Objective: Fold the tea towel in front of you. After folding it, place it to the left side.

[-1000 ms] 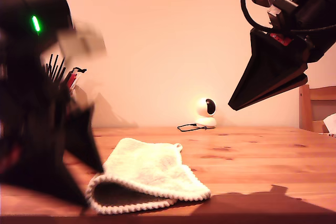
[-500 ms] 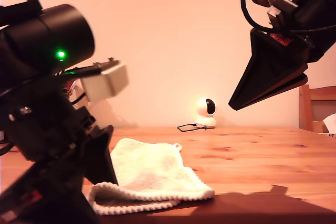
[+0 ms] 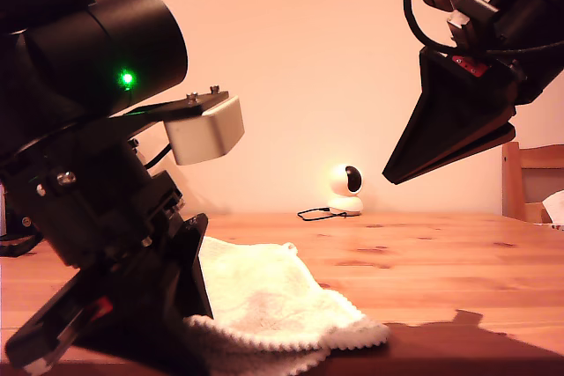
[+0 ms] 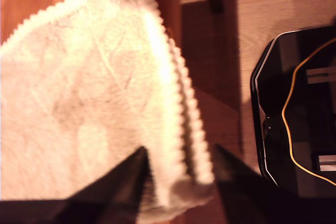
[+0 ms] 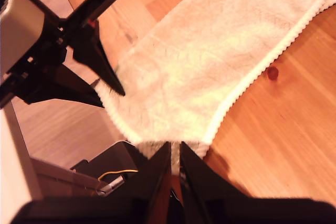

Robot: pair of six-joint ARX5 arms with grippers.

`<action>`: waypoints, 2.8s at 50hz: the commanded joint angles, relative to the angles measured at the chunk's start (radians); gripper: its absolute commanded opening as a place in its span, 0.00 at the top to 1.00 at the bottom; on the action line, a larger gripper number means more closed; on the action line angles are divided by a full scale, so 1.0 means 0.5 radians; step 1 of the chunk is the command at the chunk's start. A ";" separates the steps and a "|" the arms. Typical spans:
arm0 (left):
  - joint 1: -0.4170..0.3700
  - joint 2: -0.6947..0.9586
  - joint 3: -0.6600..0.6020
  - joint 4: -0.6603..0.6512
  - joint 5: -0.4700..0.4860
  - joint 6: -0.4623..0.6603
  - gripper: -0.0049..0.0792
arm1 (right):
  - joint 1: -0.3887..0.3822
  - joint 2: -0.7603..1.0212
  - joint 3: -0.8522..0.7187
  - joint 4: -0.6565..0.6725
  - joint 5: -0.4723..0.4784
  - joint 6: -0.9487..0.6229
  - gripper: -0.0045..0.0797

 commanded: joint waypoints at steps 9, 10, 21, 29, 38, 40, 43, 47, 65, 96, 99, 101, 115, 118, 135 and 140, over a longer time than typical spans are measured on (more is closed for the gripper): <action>-0.030 0.028 -0.070 -0.089 0.027 -0.012 0.97 | 0.005 0.002 0.019 0.017 -0.002 0.037 0.90; -0.031 0.018 -0.066 -0.089 0.028 -0.012 0.97 | 0.005 0.002 0.019 0.017 -0.002 0.037 0.90; -0.031 -0.162 0.056 -0.160 0.040 -0.019 0.97 | 0.009 0.002 0.019 0.012 -0.013 0.069 0.90; -0.018 -0.213 0.260 -0.359 0.116 -0.187 0.97 | 0.025 0.002 0.019 0.002 -0.025 0.082 0.90; 0.026 -0.213 0.465 -0.609 0.287 -0.277 0.97 | 0.143 0.002 0.019 -0.029 -0.024 0.027 0.79; 0.043 -0.213 0.494 -0.649 0.311 -0.300 0.97 | 0.185 0.002 0.019 -0.025 -0.024 0.002 0.72; 0.079 -0.213 0.535 -0.697 0.349 -0.346 0.97 | 0.249 0.002 0.019 -0.021 -0.021 -0.073 0.64; 0.129 -0.213 0.568 -0.735 0.402 -0.389 0.97 | 0.344 0.003 0.019 0.000 0.040 -0.151 0.57; 0.191 -0.213 0.710 -0.804 0.625 -0.536 0.97 | 0.584 0.063 0.019 0.214 0.404 -0.265 0.48; 0.261 -0.213 0.771 -0.919 0.705 -0.536 0.97 | 0.638 0.192 0.019 0.310 0.644 -0.385 0.96; 0.262 -0.213 0.771 -0.909 0.683 -0.534 0.96 | 0.638 0.192 0.019 0.308 0.645 -0.385 0.96; 0.262 -0.213 0.771 -0.909 0.653 -0.534 0.90 | 0.638 0.192 0.019 0.303 0.644 -0.381 0.96; 0.261 -0.214 0.771 -0.938 0.522 -0.430 0.40 | 0.638 0.192 0.019 0.266 0.623 -0.284 0.96; 0.261 -0.216 0.771 -0.945 0.496 -0.430 0.41 | 0.638 0.192 0.019 0.243 0.623 -0.282 0.96; 0.320 -0.267 0.779 -0.913 0.250 -0.361 0.45 | 0.638 0.192 0.025 0.095 0.587 -0.246 0.96; 0.351 -0.237 0.778 -0.868 0.238 -0.361 0.55 | 0.638 0.192 0.051 0.060 0.536 -0.227 0.96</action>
